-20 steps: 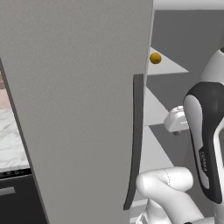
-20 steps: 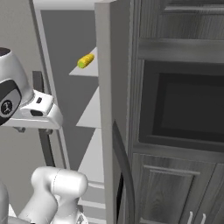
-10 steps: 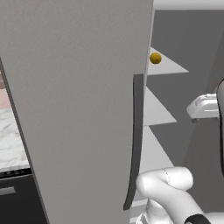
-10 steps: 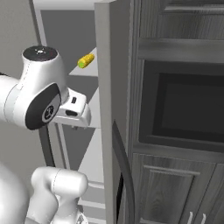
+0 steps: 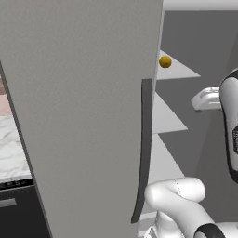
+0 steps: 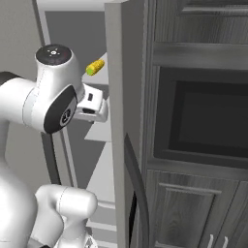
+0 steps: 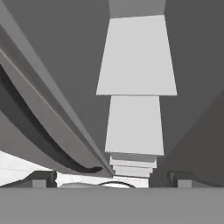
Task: Take the lemon, garlic, and corn from the freezer and place them in the bowl on the counter.
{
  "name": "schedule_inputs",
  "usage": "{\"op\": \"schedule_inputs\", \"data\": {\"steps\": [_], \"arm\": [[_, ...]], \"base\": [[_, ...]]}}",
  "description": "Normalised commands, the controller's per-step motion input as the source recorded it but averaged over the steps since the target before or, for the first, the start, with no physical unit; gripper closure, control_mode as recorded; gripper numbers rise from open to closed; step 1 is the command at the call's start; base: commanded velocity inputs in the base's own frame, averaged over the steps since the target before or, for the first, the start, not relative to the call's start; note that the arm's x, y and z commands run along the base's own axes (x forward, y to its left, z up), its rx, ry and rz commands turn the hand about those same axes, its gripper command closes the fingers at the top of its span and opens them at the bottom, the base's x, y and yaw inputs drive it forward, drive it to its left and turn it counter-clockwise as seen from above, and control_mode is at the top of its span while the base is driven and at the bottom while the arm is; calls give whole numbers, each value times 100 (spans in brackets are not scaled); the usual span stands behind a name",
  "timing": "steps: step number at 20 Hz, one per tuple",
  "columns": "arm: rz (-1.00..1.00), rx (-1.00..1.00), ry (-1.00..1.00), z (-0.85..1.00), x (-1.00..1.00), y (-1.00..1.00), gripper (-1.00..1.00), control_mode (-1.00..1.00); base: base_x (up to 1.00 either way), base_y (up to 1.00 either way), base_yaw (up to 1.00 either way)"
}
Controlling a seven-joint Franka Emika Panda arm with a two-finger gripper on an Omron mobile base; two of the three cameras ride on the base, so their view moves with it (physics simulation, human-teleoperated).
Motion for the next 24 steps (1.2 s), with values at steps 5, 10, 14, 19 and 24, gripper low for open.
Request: {"op": "schedule_inputs", "data": {"steps": [5, 10, 14, 19, 24], "arm": [[-6, 0, -10, 20, 62, 0, -100, -100], [-4, 0, -1, 42, 66, 0, -100, -100], [0, 1, 0, 27, 68, 0, -100, -100], [1, 0, 0, 2, 58, 3, -100, -100], [0, 0, 0, 0, 55, 0, -100, -100]], "base": [[0, 0, 0], [0, 0, 0], [0, 0, 0], [0, 0, 0], [0, 0, 0]]}}
